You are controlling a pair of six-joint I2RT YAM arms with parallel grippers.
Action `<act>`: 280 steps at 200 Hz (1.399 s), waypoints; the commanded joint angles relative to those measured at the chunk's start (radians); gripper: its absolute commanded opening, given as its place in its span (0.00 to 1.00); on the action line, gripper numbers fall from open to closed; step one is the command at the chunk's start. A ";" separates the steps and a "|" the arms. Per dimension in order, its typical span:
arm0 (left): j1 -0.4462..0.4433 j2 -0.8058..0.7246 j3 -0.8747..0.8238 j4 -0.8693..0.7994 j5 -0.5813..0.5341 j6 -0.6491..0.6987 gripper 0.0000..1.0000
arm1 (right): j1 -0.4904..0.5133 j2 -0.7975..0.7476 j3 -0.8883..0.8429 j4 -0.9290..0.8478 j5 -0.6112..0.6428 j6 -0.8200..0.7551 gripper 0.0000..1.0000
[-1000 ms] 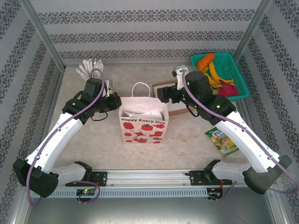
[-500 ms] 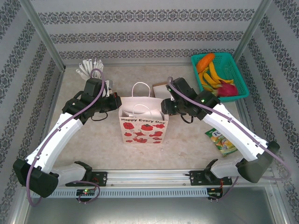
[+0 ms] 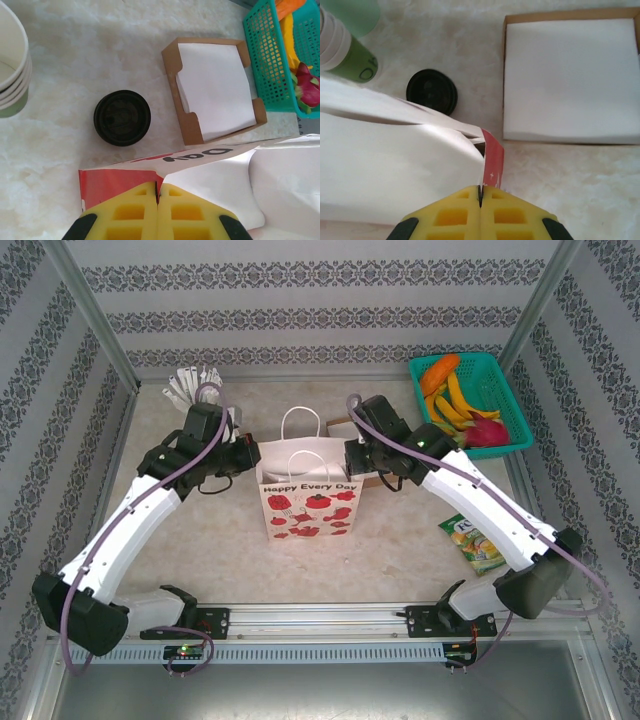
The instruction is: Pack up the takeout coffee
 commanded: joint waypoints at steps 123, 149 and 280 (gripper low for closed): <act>0.022 0.237 0.299 -0.069 0.011 0.130 0.12 | -0.081 0.090 0.094 0.147 0.052 -0.073 0.12; 0.022 0.203 0.284 -0.079 0.033 0.101 0.16 | -0.094 0.079 0.089 0.149 0.022 -0.084 0.23; 0.044 -0.118 0.114 -0.018 -0.376 0.201 1.00 | -0.191 -0.273 -0.218 0.496 0.162 -0.185 0.98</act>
